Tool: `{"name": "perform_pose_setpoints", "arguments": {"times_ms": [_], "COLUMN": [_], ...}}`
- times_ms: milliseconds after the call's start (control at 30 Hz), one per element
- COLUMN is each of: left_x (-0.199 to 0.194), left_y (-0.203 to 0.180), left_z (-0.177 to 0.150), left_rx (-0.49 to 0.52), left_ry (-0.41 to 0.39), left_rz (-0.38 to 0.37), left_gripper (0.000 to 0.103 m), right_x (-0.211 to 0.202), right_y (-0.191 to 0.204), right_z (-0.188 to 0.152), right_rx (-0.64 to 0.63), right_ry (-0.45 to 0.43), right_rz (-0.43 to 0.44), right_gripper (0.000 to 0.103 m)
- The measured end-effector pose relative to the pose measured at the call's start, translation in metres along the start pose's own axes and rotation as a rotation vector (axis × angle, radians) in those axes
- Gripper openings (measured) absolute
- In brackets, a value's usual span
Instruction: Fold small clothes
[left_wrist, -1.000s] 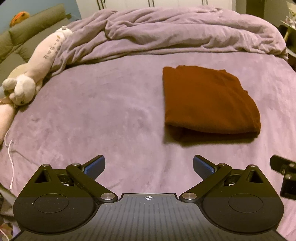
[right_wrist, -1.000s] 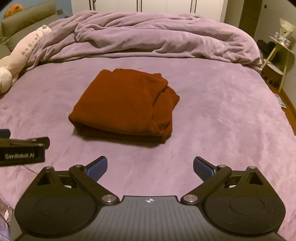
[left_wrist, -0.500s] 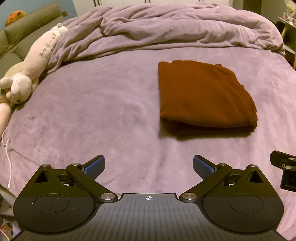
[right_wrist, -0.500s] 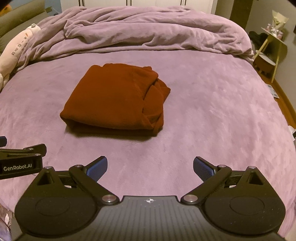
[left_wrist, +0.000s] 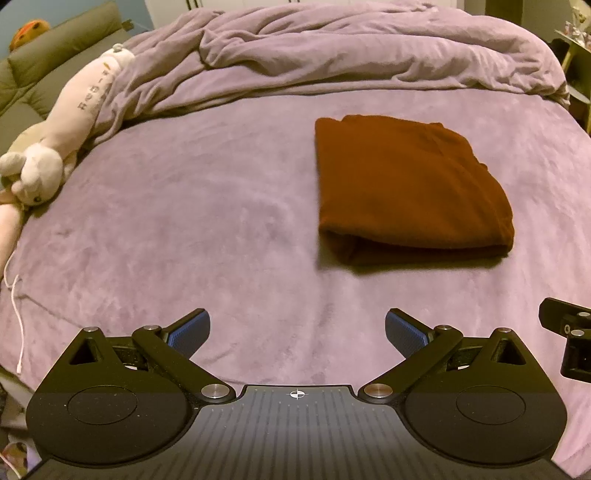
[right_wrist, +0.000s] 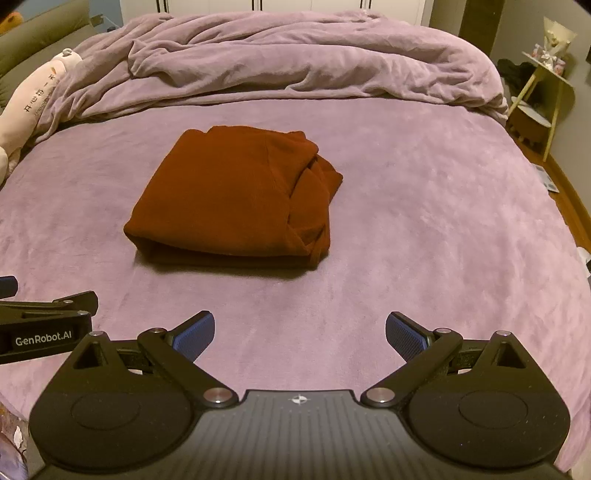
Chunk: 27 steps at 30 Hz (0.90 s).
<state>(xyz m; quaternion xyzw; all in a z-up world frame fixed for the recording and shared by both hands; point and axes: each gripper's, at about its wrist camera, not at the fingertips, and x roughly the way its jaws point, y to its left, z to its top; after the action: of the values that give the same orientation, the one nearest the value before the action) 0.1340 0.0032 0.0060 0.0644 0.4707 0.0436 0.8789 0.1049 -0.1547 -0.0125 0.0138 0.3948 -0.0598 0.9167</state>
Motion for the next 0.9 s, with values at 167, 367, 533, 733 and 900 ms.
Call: {"name": "perform_pose_setpoints", "arguments": {"times_ms": [167, 367, 533, 733, 900], "left_x": [-0.0004, 0.0003, 0.0016, 0.002, 0.0018], "left_y": [0.0005, -0.0004, -0.0015, -0.0017, -0.0015], "left_z": [0.0005, -0.0002, 0.0, 0.001, 0.0008], "left_rx": [0.004, 0.002, 0.005, 0.004, 0.003], "left_ry": [-0.001, 0.004, 0.011, 0.017, 0.018], "left_rz": [-0.004, -0.01, -0.012, -0.02, -0.023], "left_gripper": [0.103, 0.103, 0.103, 0.103, 0.103], "right_x": [-0.0003, -0.0008, -0.0008, -0.0024, -0.0041], "right_y": [-0.001, -0.002, -0.0021, -0.0035, -0.003], "right_z": [-0.0001, -0.0006, -0.0005, -0.0001, 0.0009], "right_rx": [-0.001, 0.001, 0.0, 0.003, -0.006], "right_ry": [0.001, 0.002, 0.001, 0.002, 0.001], "right_rz": [-0.001, -0.002, -0.003, -0.001, -0.002], "right_gripper": [0.099, 0.099, 0.099, 0.099, 0.099]}}
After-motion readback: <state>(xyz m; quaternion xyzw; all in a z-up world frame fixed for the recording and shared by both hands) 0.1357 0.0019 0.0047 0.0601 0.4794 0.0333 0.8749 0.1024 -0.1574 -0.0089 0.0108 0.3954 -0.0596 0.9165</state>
